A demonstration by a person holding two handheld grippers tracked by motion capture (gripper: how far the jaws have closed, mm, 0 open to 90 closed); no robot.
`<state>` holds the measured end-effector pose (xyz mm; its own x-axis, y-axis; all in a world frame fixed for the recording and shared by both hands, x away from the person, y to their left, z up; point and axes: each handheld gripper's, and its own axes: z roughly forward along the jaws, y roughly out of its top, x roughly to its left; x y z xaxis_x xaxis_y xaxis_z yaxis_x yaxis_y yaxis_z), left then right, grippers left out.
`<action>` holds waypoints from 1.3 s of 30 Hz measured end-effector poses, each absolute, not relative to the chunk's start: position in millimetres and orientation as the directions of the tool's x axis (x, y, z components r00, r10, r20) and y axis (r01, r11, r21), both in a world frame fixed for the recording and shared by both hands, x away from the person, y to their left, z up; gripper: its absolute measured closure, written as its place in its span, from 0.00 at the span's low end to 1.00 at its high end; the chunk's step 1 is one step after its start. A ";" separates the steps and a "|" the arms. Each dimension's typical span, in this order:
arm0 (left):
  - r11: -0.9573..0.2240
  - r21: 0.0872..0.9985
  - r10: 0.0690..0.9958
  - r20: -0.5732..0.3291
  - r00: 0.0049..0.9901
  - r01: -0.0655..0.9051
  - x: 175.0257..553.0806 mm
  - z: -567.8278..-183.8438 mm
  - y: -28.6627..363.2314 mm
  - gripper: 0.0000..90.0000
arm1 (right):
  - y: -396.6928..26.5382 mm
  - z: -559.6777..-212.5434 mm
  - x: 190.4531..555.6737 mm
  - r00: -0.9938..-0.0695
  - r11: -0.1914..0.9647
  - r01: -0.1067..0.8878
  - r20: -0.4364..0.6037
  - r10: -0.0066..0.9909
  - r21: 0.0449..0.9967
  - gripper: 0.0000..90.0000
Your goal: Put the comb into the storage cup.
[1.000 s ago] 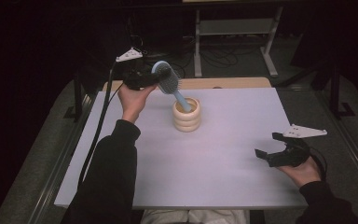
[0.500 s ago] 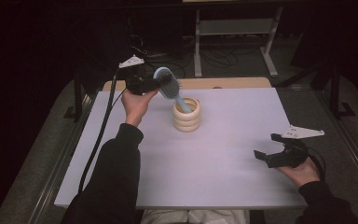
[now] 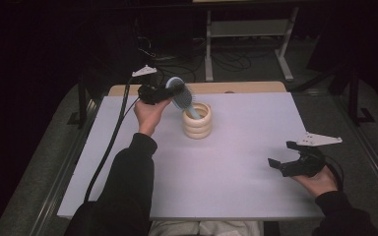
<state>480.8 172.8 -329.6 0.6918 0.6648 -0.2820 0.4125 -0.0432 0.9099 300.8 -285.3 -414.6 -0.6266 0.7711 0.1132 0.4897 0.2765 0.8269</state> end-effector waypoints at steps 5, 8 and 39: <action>-0.016 0.903 0.661 -0.313 0.682 0.430 483.1 -339.0 172.4 0.62 | -285.0 -415.0 301.3 -0.618 0.274 0.495 0.112 0.778 0.825 0.00; 0.000 0.903 0.663 -0.322 0.676 0.429 483.3 -340.8 171.4 0.62 | -284.5 -415.4 301.7 -0.615 0.275 0.499 0.113 0.780 0.822 0.00; -0.040 0.911 0.601 -0.306 0.738 0.410 463.4 -336.4 199.5 0.00 | -279.3 -417.9 302.7 -0.632 0.304 0.491 0.094 0.769 0.816 0.00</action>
